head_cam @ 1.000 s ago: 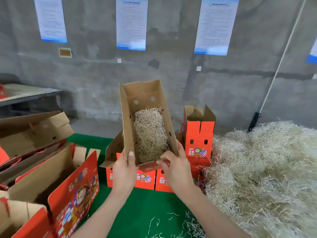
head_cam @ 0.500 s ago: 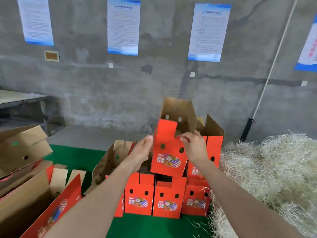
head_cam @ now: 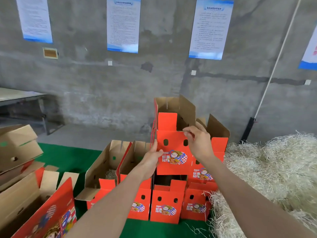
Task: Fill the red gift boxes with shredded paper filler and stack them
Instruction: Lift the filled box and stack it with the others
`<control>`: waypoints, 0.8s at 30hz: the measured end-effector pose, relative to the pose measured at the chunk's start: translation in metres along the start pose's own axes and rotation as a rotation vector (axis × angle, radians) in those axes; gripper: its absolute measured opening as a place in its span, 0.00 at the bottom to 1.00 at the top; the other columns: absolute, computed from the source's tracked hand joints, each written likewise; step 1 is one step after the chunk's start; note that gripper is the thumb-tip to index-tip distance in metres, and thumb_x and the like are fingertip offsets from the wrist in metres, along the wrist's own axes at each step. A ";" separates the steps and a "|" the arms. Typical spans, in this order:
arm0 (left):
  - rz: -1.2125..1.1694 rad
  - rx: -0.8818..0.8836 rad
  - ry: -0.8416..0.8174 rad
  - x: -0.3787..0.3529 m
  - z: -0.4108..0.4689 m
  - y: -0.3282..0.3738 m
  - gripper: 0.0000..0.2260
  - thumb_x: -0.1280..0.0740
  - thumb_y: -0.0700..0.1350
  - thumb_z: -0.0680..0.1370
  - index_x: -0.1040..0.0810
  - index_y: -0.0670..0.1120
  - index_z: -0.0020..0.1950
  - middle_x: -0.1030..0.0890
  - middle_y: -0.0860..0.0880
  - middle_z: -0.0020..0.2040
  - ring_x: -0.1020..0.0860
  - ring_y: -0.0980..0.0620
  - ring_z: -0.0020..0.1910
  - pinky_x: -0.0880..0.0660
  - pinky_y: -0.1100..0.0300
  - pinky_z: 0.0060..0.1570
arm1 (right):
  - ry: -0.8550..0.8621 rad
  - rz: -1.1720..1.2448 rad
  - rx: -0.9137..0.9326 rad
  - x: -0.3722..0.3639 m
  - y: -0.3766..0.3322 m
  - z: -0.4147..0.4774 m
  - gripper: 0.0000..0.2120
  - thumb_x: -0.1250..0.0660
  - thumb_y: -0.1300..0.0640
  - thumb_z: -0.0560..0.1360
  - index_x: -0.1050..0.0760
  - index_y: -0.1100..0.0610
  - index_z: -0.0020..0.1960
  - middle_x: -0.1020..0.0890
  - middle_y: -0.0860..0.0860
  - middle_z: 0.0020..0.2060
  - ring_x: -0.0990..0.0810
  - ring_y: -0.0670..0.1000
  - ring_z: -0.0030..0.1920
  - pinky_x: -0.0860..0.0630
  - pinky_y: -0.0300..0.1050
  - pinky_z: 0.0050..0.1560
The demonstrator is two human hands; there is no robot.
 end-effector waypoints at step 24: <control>0.441 -0.252 0.546 0.114 -0.202 0.007 0.08 0.37 0.42 0.78 0.20 0.54 0.46 0.17 0.52 0.40 0.18 0.56 0.38 0.23 0.63 0.41 | 0.044 0.047 0.057 0.004 -0.052 -0.070 0.04 0.36 0.65 0.75 0.22 0.60 0.46 0.18 0.54 0.39 0.20 0.57 0.40 0.29 0.45 0.43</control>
Point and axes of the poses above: each hand's wrist, its own z-axis towards the middle knuckle, its own x-axis out of the back of the hand, y = z × x, the point moved 3 cm from there along z, towards the middle knuckle
